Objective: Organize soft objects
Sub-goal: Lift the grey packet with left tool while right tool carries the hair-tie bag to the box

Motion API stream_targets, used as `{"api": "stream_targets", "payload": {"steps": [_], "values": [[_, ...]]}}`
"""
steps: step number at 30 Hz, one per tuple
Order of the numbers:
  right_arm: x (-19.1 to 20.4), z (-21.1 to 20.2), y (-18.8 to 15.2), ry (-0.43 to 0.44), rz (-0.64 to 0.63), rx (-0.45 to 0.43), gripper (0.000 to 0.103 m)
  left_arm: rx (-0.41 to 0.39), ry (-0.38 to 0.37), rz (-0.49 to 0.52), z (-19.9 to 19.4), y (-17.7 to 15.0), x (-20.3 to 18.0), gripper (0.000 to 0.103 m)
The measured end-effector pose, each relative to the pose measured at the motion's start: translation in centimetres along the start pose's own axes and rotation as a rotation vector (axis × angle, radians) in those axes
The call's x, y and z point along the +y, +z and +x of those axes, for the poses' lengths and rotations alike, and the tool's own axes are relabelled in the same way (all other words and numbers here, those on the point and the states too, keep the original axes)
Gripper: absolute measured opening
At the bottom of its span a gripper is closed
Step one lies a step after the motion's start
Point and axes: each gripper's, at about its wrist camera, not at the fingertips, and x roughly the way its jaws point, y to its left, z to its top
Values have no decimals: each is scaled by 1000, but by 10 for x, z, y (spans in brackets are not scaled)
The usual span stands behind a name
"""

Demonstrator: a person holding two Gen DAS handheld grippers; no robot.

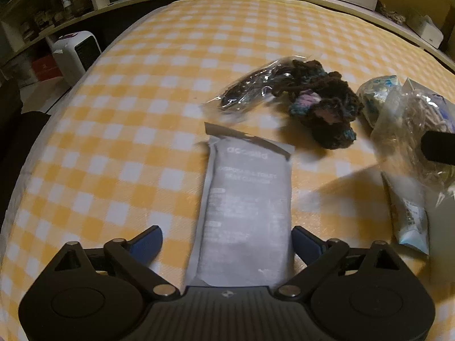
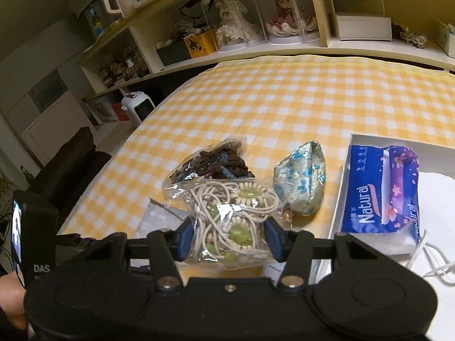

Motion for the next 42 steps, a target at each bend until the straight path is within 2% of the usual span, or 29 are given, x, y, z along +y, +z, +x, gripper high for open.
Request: {"api": "stream_targets", "payload": {"steps": [5, 7, 9, 15, 28, 36, 42], "values": [[2, 2, -1, 1, -16, 9, 53, -26, -34, 48, -3, 2, -8, 78], [2, 4, -3, -3, -19, 19, 53, -40, -38, 78, -3, 2, -13, 63], [1, 6, -5, -13, -25, 30, 53, -52, -47, 76, -4, 3, -14, 57], [0, 5, -8, -21, -30, 28, 53, -74, -91, 11, -14, 7, -5, 55], [3, -52, -1, -44, -36, -113, 53, -298, -175, -73, -81, 11, 2, 55], [-11, -94, 1, -98, -27, -191, 53, -371, -271, -91, -114, 21, -19, 55], [-39, -125, 0, -166, -1, -246, 53, -400, -324, -72, -134, 36, -50, 55]]}}
